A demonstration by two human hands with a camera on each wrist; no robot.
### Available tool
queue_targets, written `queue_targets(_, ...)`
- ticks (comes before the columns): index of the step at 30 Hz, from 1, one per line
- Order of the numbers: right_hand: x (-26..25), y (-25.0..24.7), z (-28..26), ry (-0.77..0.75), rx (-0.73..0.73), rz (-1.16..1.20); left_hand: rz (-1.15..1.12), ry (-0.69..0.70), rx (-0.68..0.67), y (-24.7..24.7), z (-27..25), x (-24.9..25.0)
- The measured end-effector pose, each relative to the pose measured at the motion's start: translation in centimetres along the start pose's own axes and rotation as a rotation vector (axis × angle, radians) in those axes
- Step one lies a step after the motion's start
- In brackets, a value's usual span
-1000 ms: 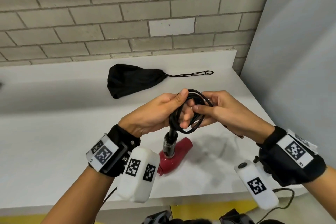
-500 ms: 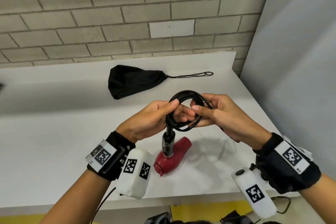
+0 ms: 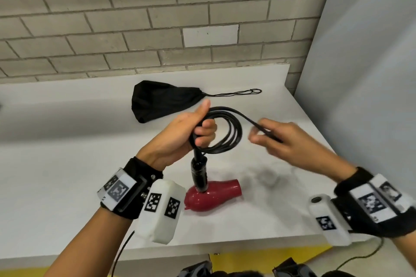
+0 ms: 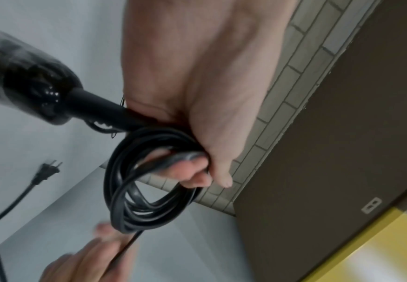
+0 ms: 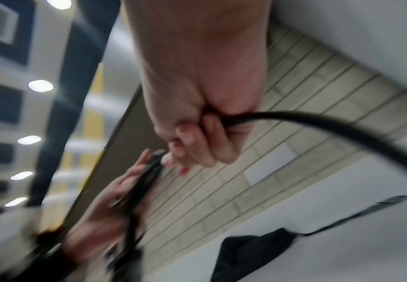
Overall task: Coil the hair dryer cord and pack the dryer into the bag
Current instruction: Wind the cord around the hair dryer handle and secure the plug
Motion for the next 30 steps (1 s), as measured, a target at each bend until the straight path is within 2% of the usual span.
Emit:
queue_targets(3, 2.8, -4.8, -0.6, -0.041, 0.046, -0.078, -0.052, 0.008, 0.064, -2.0, -0.3, 1.3)
queue_targets(6, 5.7, -8.6, -1.5, -0.083, 0.123, -0.465, 0.009, 0.036, 0.123, -3.2, -0.3, 2.4)
queue_targets(9, 6.5, -10.1, -2.5, -0.081, 0.219, -0.593, -0.076, -0.043, 0.058, -3.0, 0.1, 2.3)
queue_targets(12, 5.0, -11.0, -3.4, -0.237, 0.449, -0.812, -0.070, -0.060, 0.022, -2.8, 0.6, 1.8)
queue_targets(14, 4.2, -10.1, -4.3, -0.300, 0.502, -0.909, -0.066, -0.053, 0.025, -2.9, 0.7, 1.6)
queue_targets(19, 1.9, -3.0, -7.0, -0.552, 0.237, -1.003, -0.066, -0.029, 0.068, -3.2, 1.2, 1.3)
queue_targets(22, -0.1, 1.1, -7.9, -0.653, 0.101, -0.968, -0.008, -0.003, 0.078, -2.6, 1.5, 1.2)
queue_targets(27, -3.1, 4.6, -7.3, -0.776, 0.033, -0.910, 0.119, 0.023, 0.081, -1.0, 1.6, 1.0)
queue_targets(30, -5.9, 5.2, -6.2, -0.837, 0.114, -0.828, 0.202, 0.035, 0.082, 0.1, 1.2, 0.4)
Point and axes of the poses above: each hand's wrist, its own z-axis towards the middle knuckle, its own y-axis out of the palm, x = y × z, the point moved 7 cm from there along z, towards the middle knuckle, and after that the axes turned 12 degrees about x, right-handed, at the moved point
